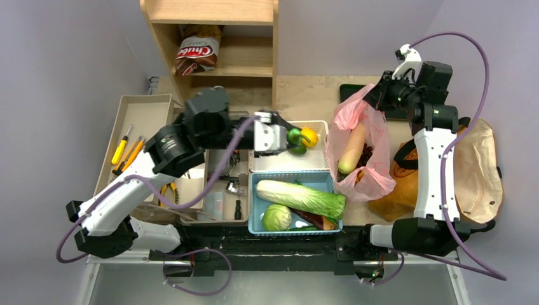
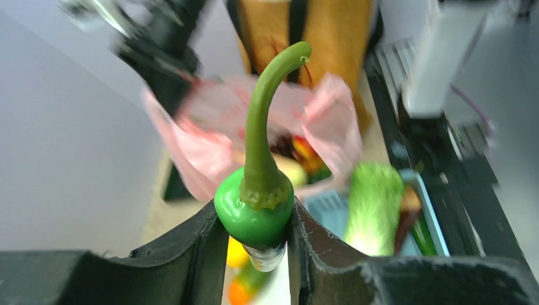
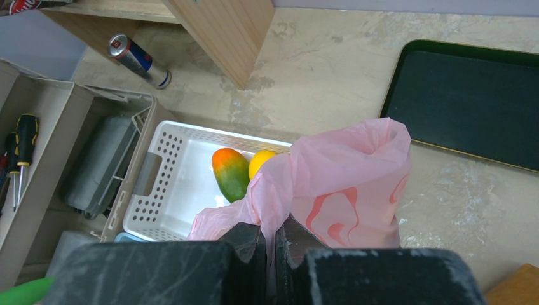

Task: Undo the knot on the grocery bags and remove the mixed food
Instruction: Place the fake vegetable in the bin.

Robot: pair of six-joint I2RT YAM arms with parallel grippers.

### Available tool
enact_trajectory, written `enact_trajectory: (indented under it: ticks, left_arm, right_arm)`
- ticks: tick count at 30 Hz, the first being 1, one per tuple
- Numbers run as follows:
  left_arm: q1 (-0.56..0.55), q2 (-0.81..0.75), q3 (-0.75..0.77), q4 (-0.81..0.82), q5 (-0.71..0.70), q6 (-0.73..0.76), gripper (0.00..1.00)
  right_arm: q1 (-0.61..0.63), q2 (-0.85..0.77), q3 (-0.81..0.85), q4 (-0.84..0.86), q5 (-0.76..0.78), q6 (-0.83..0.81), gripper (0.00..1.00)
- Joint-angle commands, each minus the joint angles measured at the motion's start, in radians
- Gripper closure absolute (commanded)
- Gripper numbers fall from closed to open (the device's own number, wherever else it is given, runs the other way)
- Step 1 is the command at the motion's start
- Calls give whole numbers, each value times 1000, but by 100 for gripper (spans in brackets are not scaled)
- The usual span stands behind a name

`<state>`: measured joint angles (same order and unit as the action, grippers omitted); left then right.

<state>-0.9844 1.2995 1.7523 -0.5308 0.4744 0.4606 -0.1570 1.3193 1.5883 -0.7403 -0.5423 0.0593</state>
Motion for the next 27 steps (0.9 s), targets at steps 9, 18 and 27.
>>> enact_trajectory:
  ticks: [9,18,27]
  left_arm:
    - [-3,312,-79,-339,-100,184,100]
    - [-13,479,-56,-416,-202,176,72]
    - [-10,254,-65,-94,60,-19,28]
  right_arm:
    - [1,-54,7,28,-23,-22,100]
    - [1,-60,-1,34,-20,-6,100]
    - [1,-51,7,18,-27,-2,100]
